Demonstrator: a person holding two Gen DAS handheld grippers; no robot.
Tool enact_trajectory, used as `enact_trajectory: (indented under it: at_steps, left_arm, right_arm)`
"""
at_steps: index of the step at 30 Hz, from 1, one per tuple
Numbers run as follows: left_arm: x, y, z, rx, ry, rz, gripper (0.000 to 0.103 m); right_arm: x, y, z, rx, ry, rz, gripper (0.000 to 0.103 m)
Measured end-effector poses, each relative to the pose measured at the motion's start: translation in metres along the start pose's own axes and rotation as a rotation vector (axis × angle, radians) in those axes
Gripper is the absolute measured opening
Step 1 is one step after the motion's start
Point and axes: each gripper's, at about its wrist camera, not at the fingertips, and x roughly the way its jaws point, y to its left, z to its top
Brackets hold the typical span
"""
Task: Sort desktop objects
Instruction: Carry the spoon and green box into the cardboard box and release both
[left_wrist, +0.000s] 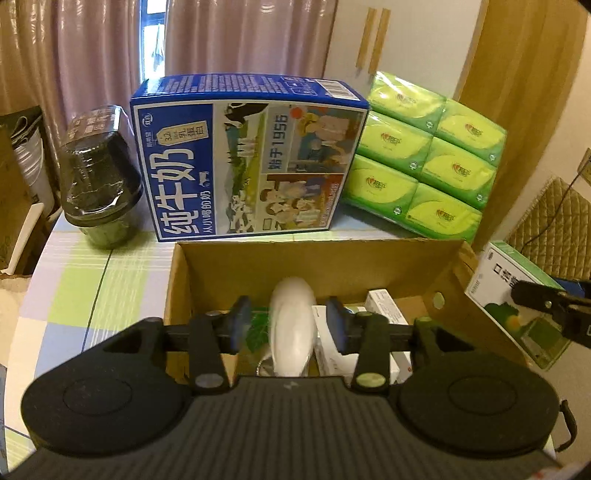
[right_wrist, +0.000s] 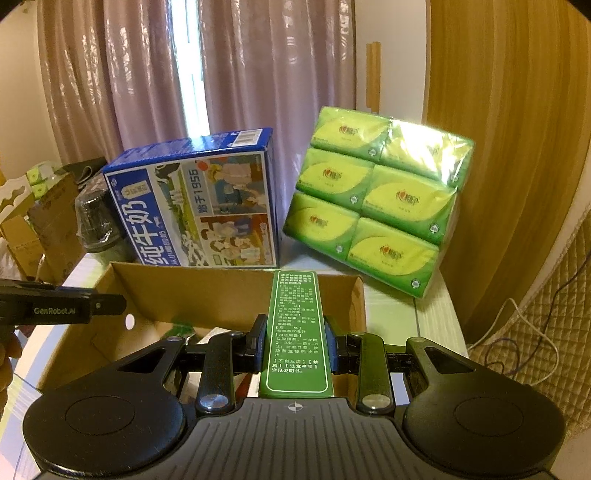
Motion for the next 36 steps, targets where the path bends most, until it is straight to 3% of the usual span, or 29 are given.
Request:
enact_trajectory:
  at_steps: [31,33,34,36]
  left_arm:
    - [-0.012,-0.005,-0.015,0.04,0.011,-0.018,0.038]
    - [-0.012,-0.005,-0.016,0.042,0.014,-0.016,0.038]
    - [-0.012,-0.004,-0.017,0.042,0.015,-0.015,0.038]
    - [-0.012,-0.003,-0.019,0.041,0.018,-0.014,0.038]
  right_arm:
    - [0.003,0.005,-0.001,-0.038,-0.03,0.001,0.028]
    - [0.005,0.006,-0.002,-0.054,-0.034,-0.005,0.044]
    - [0.005,0.004,-0.002,-0.043,-0.037,0.009,0.057]
    - [0.005,0.002,-0.001,-0.026,-0.037,0.02,0.057]
